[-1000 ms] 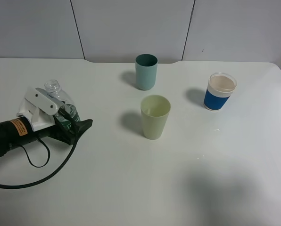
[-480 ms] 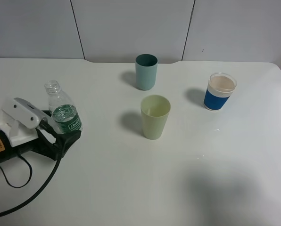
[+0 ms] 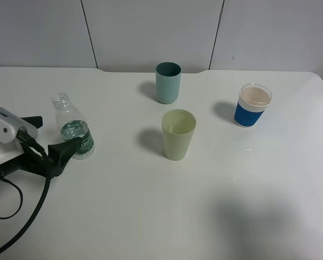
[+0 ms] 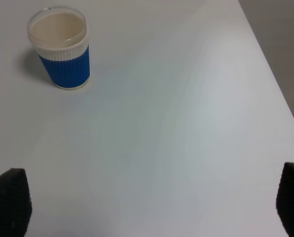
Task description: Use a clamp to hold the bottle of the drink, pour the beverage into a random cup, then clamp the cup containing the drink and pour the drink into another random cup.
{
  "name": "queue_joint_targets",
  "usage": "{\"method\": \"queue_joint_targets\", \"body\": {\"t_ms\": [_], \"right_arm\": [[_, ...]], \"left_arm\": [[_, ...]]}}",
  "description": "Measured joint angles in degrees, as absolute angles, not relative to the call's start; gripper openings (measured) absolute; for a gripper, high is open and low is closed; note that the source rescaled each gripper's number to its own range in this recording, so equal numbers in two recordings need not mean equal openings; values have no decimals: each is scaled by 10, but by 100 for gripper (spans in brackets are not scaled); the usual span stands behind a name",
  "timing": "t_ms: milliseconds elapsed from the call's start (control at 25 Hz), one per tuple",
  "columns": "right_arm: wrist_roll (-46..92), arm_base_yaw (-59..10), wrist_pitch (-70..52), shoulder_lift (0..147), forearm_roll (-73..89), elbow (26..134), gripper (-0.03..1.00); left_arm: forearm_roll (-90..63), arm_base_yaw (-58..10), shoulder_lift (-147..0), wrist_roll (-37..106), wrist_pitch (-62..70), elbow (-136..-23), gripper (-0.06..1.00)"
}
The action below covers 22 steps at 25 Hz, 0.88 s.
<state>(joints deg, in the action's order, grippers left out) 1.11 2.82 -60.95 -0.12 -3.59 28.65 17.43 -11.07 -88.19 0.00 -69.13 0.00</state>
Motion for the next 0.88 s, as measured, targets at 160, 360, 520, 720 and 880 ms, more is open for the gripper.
{"method": "queue_joint_targets", "body": {"t_ms": [160,360,520,720,880], "right_arm": [[11,28,-610,-1,-36,286,100],[11,28,-610,-1,-36,286,100],[11,28,-610,-1,-36,286,100],[11,28,-610,-1,-36,286,100],[11,28,-610,-1,-36,286,100]], "left_arm": [[174,-111,-851,-23,-675,0,100],[173,-111,-813,-40,-655,1,100],[173,-111,-724,-78,-538,-19,100],[177,-111,-636,-113,-403,-54,100],[177,-111,-535,-130,-254,-109,100]]}}
